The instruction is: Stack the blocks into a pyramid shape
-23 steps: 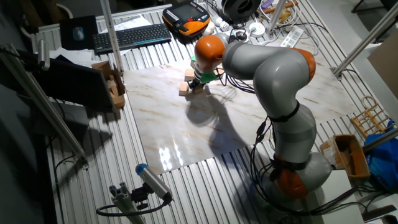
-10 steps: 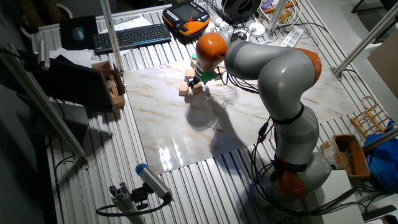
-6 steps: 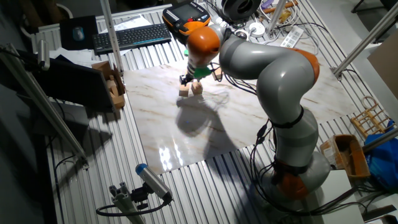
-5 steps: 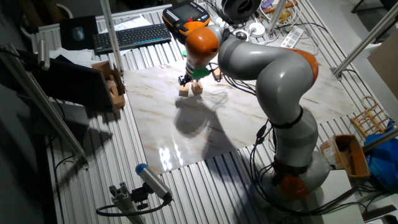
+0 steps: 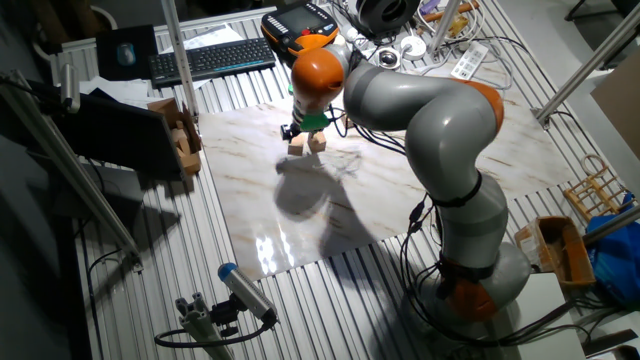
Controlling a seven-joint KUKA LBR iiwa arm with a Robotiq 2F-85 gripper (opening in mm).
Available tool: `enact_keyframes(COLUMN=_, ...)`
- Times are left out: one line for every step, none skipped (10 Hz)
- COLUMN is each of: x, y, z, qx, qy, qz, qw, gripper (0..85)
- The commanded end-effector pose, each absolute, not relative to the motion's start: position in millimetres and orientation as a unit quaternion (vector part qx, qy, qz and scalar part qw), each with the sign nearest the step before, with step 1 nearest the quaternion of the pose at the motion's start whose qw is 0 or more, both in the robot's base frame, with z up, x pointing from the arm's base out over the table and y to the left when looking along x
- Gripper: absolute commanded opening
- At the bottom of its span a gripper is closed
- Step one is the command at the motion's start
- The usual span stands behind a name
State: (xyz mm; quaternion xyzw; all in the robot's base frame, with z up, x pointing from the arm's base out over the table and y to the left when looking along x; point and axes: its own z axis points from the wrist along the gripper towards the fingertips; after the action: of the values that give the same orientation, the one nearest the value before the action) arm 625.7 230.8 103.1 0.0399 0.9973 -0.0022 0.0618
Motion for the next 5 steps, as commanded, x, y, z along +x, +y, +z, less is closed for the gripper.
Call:
enact_keyframes(x=625.5, y=230.6, z=101.5, qx=0.132, qy=0.989, qz=-0.006, qw=0.061, gripper=51.0)
enact_keyframes(x=625.7, y=229.8, z=101.0, qx=0.151, qy=0.987, qz=-0.006, qw=0.058, gripper=51.0)
enact_keyframes(x=625.8, y=229.4, z=100.6, qx=0.157, qy=0.986, qz=-0.004, qw=0.056, gripper=51.0)
enact_keyframes(x=625.6, y=229.7, z=100.0, qx=0.162, qy=0.985, qz=-0.002, qw=0.056, gripper=51.0)
enact_keyframes(x=625.5, y=229.7, z=99.4, qx=0.174, qy=0.983, qz=-0.002, qw=0.06, gripper=51.0)
